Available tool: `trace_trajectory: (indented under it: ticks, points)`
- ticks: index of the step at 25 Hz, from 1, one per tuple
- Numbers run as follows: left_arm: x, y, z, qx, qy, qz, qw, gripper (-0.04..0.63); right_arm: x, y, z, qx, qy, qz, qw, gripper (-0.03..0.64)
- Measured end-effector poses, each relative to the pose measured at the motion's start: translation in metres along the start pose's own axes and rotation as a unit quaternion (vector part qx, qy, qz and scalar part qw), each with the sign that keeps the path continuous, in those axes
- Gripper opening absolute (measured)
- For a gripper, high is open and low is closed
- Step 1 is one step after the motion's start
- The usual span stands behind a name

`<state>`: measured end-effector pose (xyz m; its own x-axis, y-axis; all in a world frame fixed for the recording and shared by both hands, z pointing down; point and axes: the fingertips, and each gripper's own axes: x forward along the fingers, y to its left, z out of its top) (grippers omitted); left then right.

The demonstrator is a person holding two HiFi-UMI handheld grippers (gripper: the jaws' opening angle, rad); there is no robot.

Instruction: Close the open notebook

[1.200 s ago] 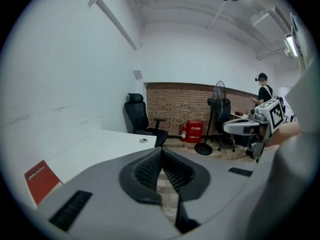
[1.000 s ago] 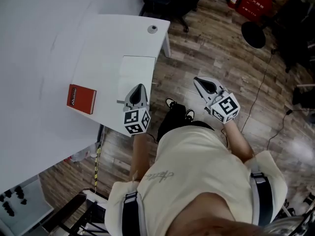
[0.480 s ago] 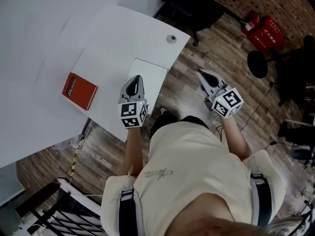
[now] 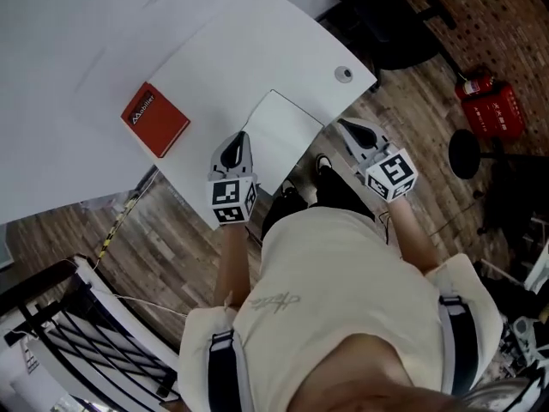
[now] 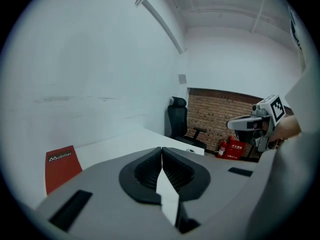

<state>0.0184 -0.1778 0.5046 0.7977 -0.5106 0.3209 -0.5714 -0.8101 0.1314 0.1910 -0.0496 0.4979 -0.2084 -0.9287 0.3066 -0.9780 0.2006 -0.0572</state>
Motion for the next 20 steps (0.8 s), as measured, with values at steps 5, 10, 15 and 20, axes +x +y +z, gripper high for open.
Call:
trace_trajectory:
  ticks: [5,10,15,20]
  points:
    - [-0.001,0.001,0.001,-0.02,0.004,0.063,0.9978,0.02,0.035,0.003,0.017,0.011,-0.016,0.101,0.995,0.008]
    - [-0.003,0.003,0.02,-0.013,0.008,0.119,0.9928,0.02,0.059,-0.015,0.041,0.003,-0.033,0.167,0.985,0.008]
    - [-0.008,0.008,0.029,-0.011,0.017,0.173,0.9847,0.02,0.085,-0.04,0.037,-0.036,-0.027,0.19,0.981,0.008]
    - [-0.025,0.008,0.012,-0.037,0.033,0.241,0.9693,0.02,0.104,-0.037,0.04,-0.054,-0.026,0.251,0.966,0.008]
